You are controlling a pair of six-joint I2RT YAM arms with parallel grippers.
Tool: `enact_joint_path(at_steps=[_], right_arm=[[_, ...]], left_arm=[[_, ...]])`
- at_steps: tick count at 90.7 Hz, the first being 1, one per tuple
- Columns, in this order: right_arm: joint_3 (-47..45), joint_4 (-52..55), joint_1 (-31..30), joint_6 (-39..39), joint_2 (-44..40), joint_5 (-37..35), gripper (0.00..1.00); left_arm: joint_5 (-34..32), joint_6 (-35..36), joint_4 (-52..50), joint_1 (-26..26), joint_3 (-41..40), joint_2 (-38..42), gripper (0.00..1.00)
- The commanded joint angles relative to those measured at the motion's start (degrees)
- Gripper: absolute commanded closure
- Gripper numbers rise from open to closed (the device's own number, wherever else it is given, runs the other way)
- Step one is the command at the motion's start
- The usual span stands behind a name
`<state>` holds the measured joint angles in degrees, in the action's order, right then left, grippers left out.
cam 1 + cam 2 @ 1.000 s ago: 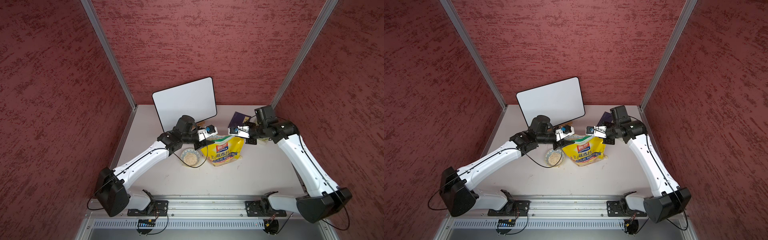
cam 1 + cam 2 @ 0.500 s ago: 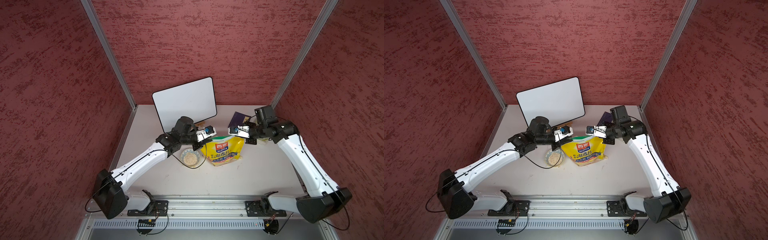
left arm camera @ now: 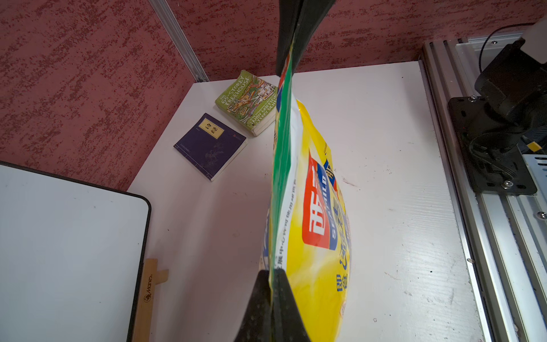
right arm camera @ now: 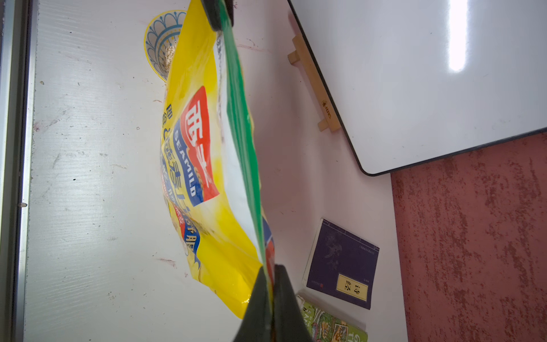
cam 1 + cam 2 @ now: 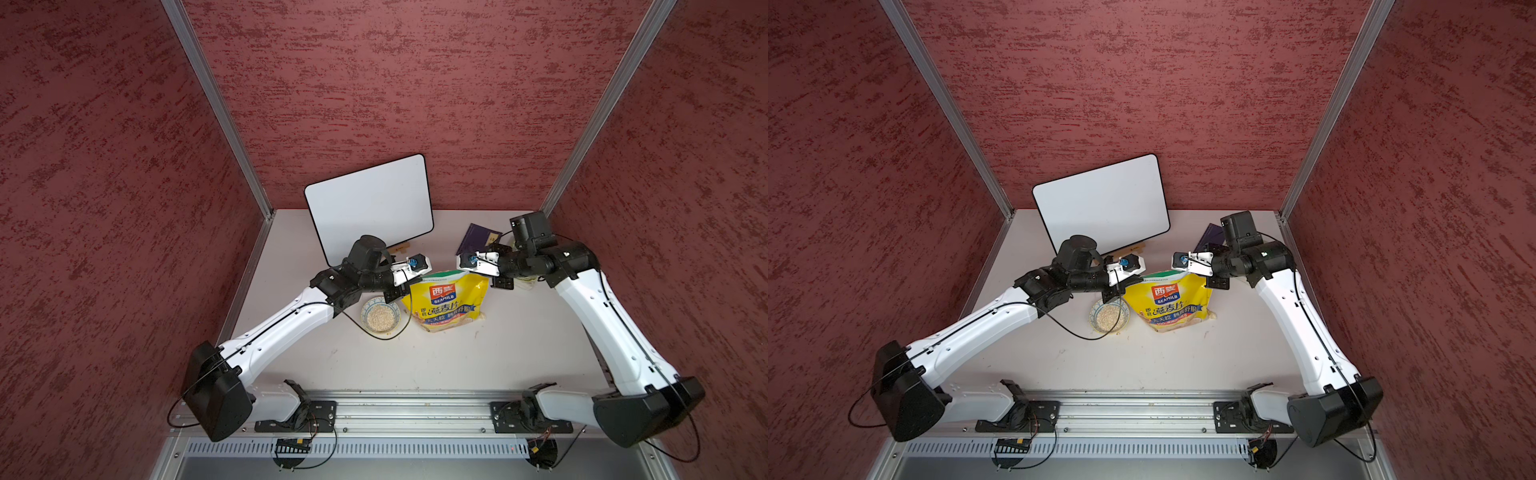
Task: Pour the oats into the breakfast bowl
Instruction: Close the oats bag at the center of the board.
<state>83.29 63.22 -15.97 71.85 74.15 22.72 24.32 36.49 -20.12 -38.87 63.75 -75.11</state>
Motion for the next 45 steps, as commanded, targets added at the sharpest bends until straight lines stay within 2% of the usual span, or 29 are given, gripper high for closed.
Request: enact_joint_path(at_steps=[1,10,21,26,31,33,40,45], right_arm=[[1.1,-1.3,2.9,0.2,-3.3,-2.9,1.00],[1.2,-1.6,3.1,0.2,-3.3,-2.9,1.00],[2.3,-2.5,2.5,-1.3,-3.5,4.5,1.00],[2.3,-3.4,1.0,-1.6,-3.5,6.9,0.96],[2.4,-3.8,-1.0,-1.6,-2.9,8.0,0.90],[2.4,-4.0,-1.7,-1.7,-2.6,8.0,0.84],[2.6,-4.3,-3.9,-1.9,-1.5,8.2,0.77],[2.6,-4.9,-4.8,-2.2,-0.8,8.2,0.63]], left_arm=[[-3.9,1.1,-1.2,2.0,-1.5,3.8,1.00],[-3.6,1.2,-1.1,2.7,-1.9,5.1,1.00],[-2.1,1.2,0.0,2.1,-1.7,5.0,1.00],[-2.0,1.4,0.4,1.6,-1.7,4.6,1.00],[-1.9,1.4,0.9,1.3,-1.8,4.3,1.00],[-1.9,1.4,1.2,1.2,-1.8,4.2,1.00],[-1.7,1.4,1.7,0.9,-1.8,3.8,1.00],[-1.7,1.4,1.9,0.9,-1.9,3.7,1.00]])
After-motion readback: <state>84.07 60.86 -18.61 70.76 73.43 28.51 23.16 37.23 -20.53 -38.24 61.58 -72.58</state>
